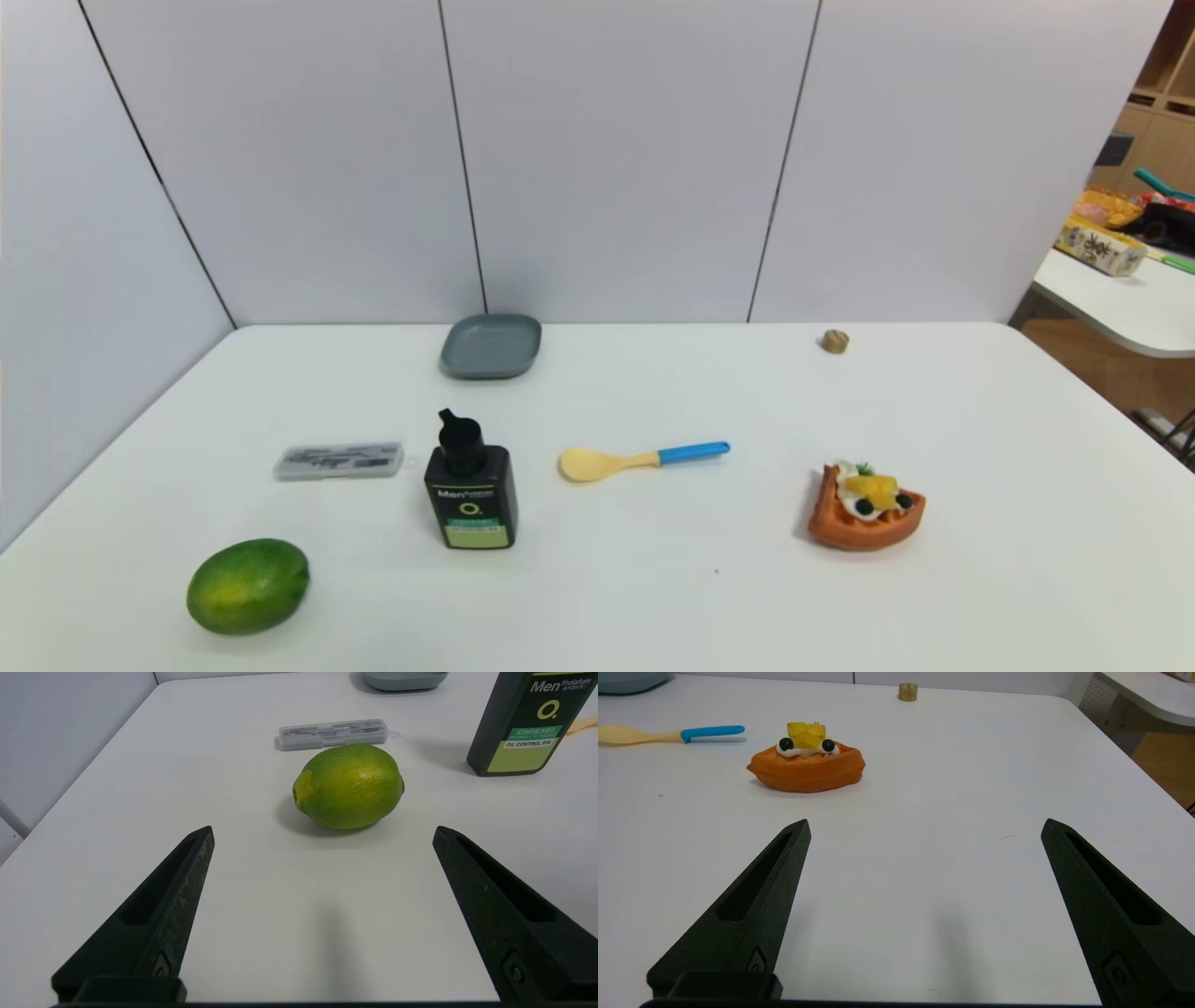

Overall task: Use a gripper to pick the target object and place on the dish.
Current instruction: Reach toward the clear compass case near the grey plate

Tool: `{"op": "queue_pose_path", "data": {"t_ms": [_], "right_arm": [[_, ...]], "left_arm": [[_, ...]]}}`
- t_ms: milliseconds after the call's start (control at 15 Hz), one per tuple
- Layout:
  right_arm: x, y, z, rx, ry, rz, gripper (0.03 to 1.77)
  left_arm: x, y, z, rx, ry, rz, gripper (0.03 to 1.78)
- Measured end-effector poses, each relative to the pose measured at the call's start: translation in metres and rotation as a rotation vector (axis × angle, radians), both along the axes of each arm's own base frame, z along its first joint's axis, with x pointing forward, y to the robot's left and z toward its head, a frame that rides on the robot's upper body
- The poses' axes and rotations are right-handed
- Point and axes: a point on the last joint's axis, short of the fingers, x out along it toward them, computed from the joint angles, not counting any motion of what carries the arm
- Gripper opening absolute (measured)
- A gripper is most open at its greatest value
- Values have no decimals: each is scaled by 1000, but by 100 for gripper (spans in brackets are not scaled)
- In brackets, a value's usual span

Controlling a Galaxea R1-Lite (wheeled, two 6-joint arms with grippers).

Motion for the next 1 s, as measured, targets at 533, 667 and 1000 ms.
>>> {"op": "queue_pose_path", "data": {"t_ms": [533, 667, 1000], "right_arm": [[0, 0, 0, 0, 0, 0, 171], [0, 0, 0, -1, 0, 0, 171], [0, 0, 0, -1, 0, 0, 171]], "left_arm": [[0, 0, 0, 0, 0, 0, 169], [0, 0, 0, 0, 0, 0, 169], [0, 0, 0, 0, 0, 0, 169]]}}
